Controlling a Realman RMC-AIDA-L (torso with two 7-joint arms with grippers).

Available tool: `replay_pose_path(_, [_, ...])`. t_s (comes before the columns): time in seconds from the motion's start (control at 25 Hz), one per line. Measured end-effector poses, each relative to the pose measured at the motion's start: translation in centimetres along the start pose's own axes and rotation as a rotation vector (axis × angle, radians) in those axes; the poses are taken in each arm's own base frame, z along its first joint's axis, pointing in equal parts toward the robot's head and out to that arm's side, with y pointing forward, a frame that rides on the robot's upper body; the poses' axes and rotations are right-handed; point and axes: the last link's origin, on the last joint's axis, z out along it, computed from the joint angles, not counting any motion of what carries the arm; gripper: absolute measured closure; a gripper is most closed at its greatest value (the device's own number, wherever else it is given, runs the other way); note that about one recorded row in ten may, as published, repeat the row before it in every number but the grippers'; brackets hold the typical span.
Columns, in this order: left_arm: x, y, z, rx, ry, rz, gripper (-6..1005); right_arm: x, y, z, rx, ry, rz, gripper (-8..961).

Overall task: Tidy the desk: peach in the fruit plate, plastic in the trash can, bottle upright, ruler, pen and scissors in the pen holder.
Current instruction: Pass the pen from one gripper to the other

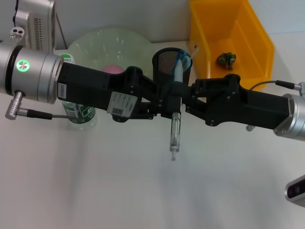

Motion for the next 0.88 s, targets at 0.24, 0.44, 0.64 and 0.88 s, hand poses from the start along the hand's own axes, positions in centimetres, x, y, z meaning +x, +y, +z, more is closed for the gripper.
replay_pose_path(0.24, [0.08, 0.13, 0.07, 0.001, -0.003, 0.004, 867, -0.11, -0.1, -0.14, 0.003, -0.011, 0.0, 805])
replay_pose_path(0.44, [0.13, 0.2, 0.09, 0.002, -0.004, 0.007, 867, -0.18, -0.11, -0.17, 0.006, -0.011, 0.002, 814])
replay_pose_path(0.64, [0.27, 0.29, -0.01, 0.001, 0.004, 0.018, 773, -0.16, -0.12, -0.29, 0.005, -0.01, -0.001, 814])
replay_pose_path(0.88, [-0.03, 0.2, -0.25, 0.001, -0.005, 0.057, 587, 0.13, -0.33, -0.68, 0.018, 0.02, 0.0, 814])
